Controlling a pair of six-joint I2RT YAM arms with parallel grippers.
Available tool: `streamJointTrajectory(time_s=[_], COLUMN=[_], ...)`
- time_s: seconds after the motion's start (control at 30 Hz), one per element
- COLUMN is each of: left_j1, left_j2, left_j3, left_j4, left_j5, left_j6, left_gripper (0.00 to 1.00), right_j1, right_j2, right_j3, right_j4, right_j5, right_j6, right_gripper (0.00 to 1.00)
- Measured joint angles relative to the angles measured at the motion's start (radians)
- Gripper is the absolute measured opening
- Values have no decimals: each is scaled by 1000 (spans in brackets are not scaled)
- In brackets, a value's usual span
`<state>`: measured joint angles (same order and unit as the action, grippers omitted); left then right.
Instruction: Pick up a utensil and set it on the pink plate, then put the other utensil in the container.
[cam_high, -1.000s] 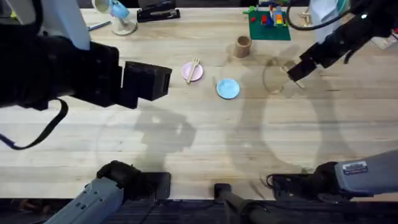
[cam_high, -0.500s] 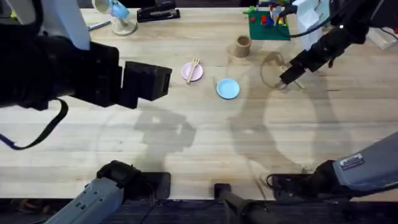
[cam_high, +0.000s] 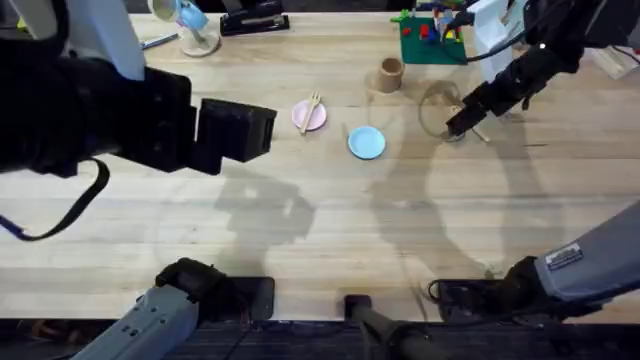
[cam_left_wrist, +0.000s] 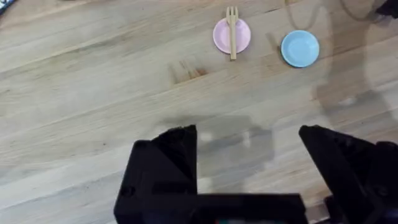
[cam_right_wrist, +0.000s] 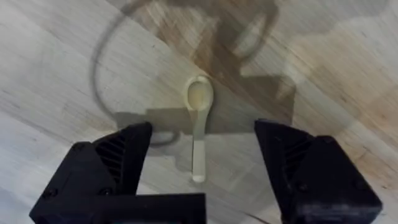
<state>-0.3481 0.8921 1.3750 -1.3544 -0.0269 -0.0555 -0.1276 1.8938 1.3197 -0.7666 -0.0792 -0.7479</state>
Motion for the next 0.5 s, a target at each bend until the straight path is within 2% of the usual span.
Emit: streamJointTrajectory(time_s=[0.1, 0.2, 0.43, 0.5], left_j1=[0, 0, 0, 0], left_j2=[0, 0, 0, 0], left_j3=[0, 0, 0, 0], left_j4=[0, 0, 0, 0], left_j5=[0, 0, 0, 0], left_j6=[0, 0, 0, 0], left_gripper=[994, 994, 994, 994], right_j1=[0, 0, 0, 0], right_j2=[0, 0, 5, 5], right_j3=[0, 0, 5, 7], right_j4=[0, 6, 17, 17], right_j5=[-1, -9, -24, -26], right_j6=[0, 2, 6, 7], right_gripper=[991, 856, 73, 36])
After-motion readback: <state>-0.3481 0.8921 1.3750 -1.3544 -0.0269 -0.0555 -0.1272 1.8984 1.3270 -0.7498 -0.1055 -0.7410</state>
